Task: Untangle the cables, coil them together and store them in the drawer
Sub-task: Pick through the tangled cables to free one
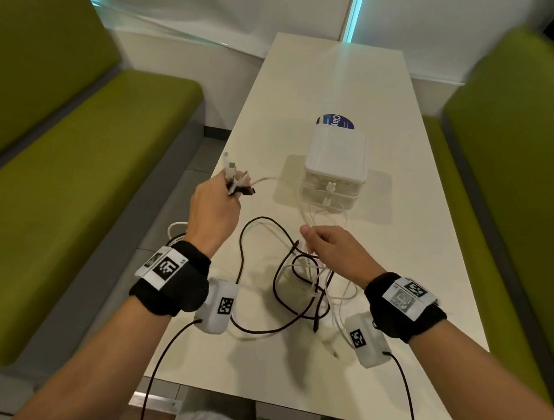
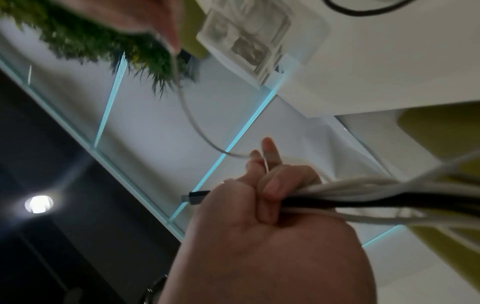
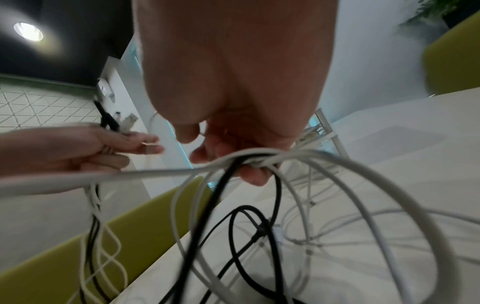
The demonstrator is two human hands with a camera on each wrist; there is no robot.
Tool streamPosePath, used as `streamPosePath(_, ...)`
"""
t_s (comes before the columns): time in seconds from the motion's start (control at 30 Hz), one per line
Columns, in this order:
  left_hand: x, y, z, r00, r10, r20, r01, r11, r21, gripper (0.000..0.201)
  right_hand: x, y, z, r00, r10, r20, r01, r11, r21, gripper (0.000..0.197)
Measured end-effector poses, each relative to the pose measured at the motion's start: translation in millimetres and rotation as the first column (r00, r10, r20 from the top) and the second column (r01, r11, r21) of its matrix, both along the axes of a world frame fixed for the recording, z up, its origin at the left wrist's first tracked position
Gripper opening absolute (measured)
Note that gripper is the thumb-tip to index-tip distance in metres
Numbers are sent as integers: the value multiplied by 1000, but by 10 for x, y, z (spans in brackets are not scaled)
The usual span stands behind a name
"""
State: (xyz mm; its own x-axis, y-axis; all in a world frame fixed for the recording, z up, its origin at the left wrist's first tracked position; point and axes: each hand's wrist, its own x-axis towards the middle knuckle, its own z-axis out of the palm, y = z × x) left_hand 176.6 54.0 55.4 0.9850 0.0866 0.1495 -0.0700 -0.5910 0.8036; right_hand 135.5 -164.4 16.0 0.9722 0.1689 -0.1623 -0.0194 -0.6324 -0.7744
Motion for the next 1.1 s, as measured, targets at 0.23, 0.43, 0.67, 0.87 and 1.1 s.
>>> streamPosePath(0.23, -323, -291, -172, 905, -381, 189, 399, 915, -64, 61, 21, 102, -5, 996, 89, 7, -87, 983, -162, 56)
streamPosePath(0.43, -305, -401, -397, 880, -476, -17, 439, 797, 416, 34, -22, 144, -19, 989, 150, 15, -144, 968, -206, 32)
streamPosePath(0.67, -349, -320, -166, 928, -351, 125, 345, 936, 62, 54, -58, 121, -12, 996, 65, 65, -56, 991, -125, 33)
streamPosePath(0.87, -144, -66, 73, 971, -55, 232, 103, 975, -198, 47, -82, -62, -139, 996, 58, -67, -61, 997, -39, 35)
streamPosePath(1.1, -163, -59, -187, 976, -215, -37, 213, 976, -47, 35, -77, 14, 16, 995, -58, -79, 67, 991, 119, 42)
